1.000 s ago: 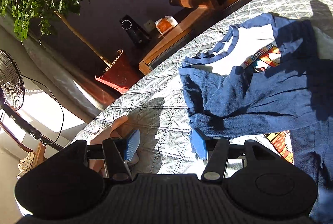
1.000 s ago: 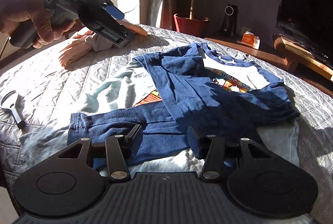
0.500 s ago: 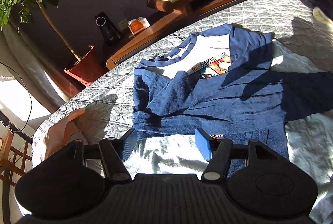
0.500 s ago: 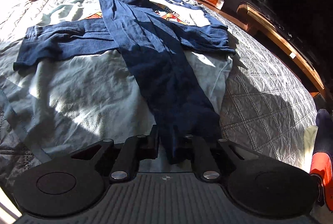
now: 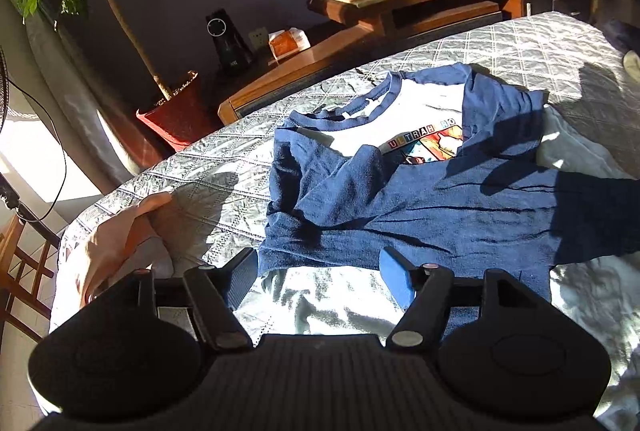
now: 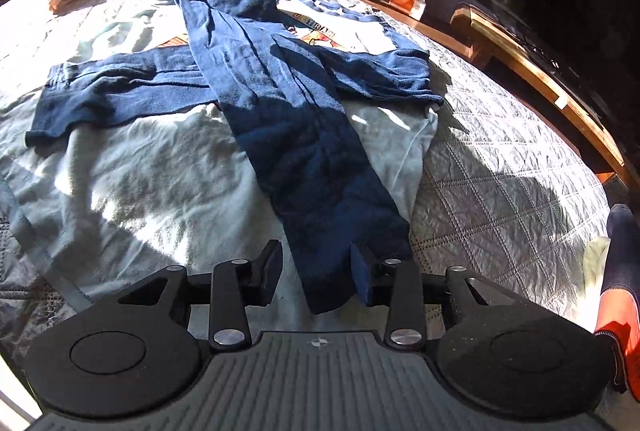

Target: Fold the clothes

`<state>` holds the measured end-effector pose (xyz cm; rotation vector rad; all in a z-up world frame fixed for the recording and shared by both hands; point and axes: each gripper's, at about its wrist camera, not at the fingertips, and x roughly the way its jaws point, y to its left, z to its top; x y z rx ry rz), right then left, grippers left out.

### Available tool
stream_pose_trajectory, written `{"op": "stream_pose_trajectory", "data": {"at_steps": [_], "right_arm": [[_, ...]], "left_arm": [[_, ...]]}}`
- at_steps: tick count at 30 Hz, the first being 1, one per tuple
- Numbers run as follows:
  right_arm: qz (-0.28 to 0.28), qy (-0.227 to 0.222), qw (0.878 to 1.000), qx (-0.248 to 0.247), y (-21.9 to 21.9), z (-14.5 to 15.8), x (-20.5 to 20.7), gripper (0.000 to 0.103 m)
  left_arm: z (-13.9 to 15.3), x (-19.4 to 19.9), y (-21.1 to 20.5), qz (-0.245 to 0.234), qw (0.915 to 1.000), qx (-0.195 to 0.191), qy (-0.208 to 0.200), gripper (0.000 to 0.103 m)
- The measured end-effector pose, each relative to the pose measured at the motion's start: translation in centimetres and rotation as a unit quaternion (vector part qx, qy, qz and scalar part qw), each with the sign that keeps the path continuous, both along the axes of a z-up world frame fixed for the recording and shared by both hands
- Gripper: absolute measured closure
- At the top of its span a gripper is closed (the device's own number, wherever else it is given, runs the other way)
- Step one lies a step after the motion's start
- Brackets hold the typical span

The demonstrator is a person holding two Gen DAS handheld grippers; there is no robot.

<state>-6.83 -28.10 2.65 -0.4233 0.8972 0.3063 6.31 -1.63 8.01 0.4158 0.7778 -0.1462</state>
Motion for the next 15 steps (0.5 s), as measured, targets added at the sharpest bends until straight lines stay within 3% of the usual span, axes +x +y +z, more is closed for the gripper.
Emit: {"op": "stream_pose_trajectory", "data": {"at_steps": [1,2,8,12,15], "right_arm": [[-0.008,0.010,1.000,0.013,-0.4,-0.2,0.1,0.076],[-0.009,0.013,1.000,0.018,-0.5,-0.3,0.0,0.095],[-0.010,0.018,1.000,0.012,-0.5,0.3,-0.4,0.095],[-0.005,0.033,0.999,-0.007,-0.2,0.4,-0.5,0.077],[-0.003,-0.004,1.000,0.022,-0.1,2.7,-0.7,0.072]], "left_arm": [[0.0,0.0,0.0,0.001,1.0000,0.000,0.001,0.038],[0.0,0.0,-0.1,0.001,1.0000,0.000,0.001,0.038],[0.2,-0.4,-0.9,-0.008,1.0000,-0.003,0.003,0.035],[0.0,-1.0,-1.4,-0.020,0.9998,-0.002,0.009,0.034],[0.1,-1.4,-1.6,-0.021,0.9997,-0.008,0.010,0.033]]}}
